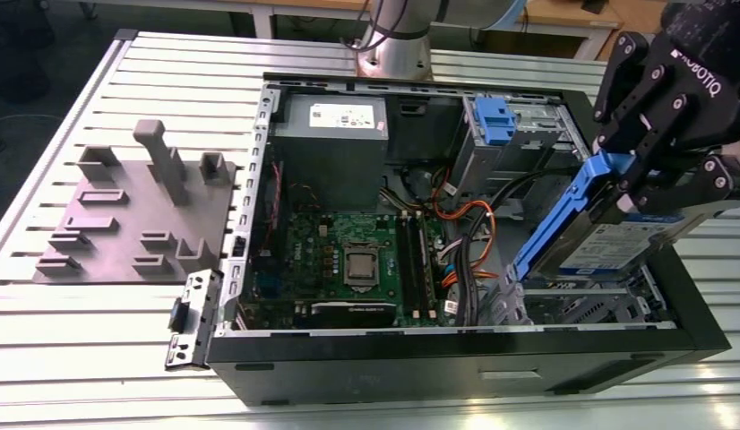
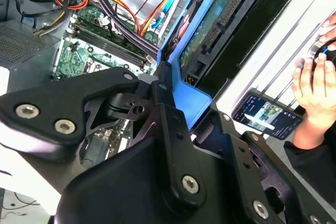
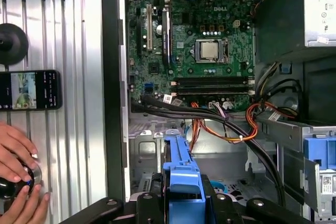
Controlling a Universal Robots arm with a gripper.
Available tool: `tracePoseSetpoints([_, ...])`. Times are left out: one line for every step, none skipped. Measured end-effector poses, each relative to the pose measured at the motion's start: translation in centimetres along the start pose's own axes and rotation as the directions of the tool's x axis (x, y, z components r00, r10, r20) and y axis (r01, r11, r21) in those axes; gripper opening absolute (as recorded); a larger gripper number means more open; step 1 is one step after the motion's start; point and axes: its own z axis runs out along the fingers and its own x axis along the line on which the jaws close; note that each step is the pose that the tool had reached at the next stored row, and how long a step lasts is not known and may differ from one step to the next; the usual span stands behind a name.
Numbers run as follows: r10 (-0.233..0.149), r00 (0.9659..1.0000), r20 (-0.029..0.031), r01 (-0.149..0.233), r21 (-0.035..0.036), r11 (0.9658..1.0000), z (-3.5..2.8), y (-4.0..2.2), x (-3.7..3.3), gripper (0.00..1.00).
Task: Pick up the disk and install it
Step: 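Insert the disk into the insertion slot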
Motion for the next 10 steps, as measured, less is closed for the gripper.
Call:
tracePoseSetpoints([0.005, 1.0, 0.0, -0.005, 0.0001, 1.0, 0.06, 0.0, -0.02, 0.36])
tracePoseSetpoints([0.009, 1.0, 0.0001, -0.009, 0.0001, 1.0, 0.14, 0.0, -0.02, 0.36])
tracePoseSetpoints([0.013, 0.9999, 0.0, -0.013, 0.0001, 0.9999, 0.21, -0.01, -0.02, 0.36])
tracePoseSetpoints([0.016, 0.9999, -0.0001, -0.016, 0.0002, 0.9999, 0.29, -0.05, -0.03, 0.36])
tracePoseSetpoints([0.019, 0.9998, -0.0001, -0.019, 0.0003, 0.9998, 0.38, -0.05, -0.03, 0.36])
tracePoseSetpoints([0.023, 0.9997, -0.0001, -0.023, 0.0003, 0.9997, 0.49, -0.08, -0.03, 0.36])
tracePoseSetpoints([0.027, 0.9996, -0.0005, -0.027, 0.0004, 0.9996, 0.57, -0.1, -0.02, 0.36])
tracePoseSetpoints([0.032, 0.9995, -0.0007, -0.032, 0.0005, 0.9995, 0.65, -0.11, -0.03, 0.36])
tracePoseSetpoints([0.036, 0.9993, 0.0002, -0.036, 0.0006, 0.9993, 0.77, -0.14, -0.03, 0.36])
tracePoseSetpoints([0.039, 0.9992, 0.0, -0.039, 0.0006, 0.9992, 0.85, -0.15, -0.02, 0.36])
